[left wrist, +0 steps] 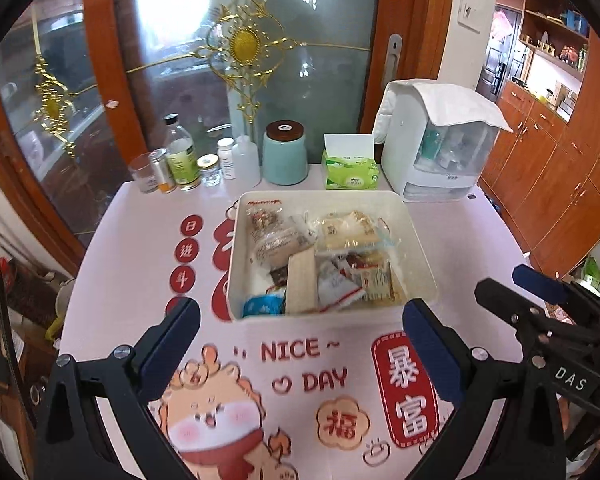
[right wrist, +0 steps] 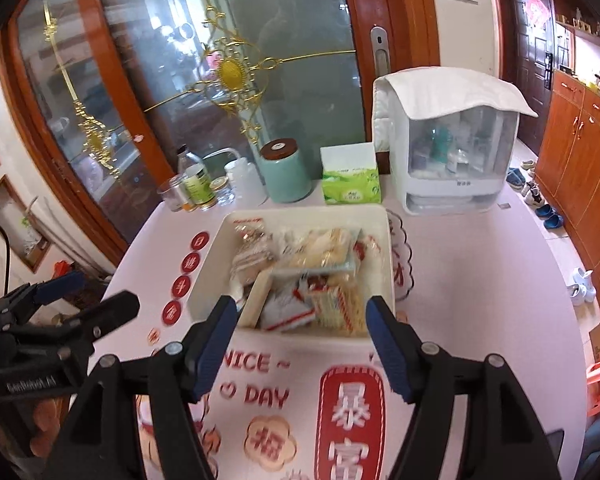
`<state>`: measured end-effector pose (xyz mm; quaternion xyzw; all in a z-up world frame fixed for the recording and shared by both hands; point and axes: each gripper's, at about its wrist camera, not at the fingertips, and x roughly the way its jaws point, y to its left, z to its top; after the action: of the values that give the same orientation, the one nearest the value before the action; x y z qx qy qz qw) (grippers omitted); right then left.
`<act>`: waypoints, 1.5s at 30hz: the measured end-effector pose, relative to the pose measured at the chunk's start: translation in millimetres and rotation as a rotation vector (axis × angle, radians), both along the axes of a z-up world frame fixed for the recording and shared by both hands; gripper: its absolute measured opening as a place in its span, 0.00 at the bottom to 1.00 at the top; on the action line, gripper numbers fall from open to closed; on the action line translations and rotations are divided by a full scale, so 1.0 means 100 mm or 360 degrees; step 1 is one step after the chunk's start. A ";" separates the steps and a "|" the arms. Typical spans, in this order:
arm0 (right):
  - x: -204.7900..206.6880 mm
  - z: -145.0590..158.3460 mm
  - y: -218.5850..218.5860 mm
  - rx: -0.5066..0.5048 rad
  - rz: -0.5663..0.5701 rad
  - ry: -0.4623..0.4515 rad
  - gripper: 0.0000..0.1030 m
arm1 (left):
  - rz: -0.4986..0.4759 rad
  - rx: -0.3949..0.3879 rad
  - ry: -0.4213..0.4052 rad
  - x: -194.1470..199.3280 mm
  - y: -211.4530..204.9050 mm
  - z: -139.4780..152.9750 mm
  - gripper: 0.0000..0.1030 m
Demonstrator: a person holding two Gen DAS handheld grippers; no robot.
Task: Organize snacks
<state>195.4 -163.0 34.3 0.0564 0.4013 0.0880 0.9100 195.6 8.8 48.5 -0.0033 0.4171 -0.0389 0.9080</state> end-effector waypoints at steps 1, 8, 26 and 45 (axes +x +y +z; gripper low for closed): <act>-0.12 0.00 -0.01 -0.0002 0.0012 0.0001 0.68 | 0.0010 0.0009 -0.0006 -0.11 0.00 0.00 0.98; -0.83 -0.18 -0.03 0.0010 0.0038 0.0060 0.69 | 0.0091 0.0102 0.0006 -0.95 -0.03 -0.21 0.98; -1.76 -0.35 0.06 -0.0060 -0.0091 0.0026 0.69 | 0.0149 0.0143 -0.0014 -1.77 -0.13 -0.40 0.98; -1.80 -0.41 0.16 -0.0085 -0.0128 0.0060 0.69 | 0.0137 0.0101 0.0036 -1.72 -0.09 -0.50 0.98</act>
<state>15.7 -147.3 -6.7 0.0499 0.4179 0.0394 0.9063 23.9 -0.3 -1.4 0.0072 0.4277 0.0135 0.9038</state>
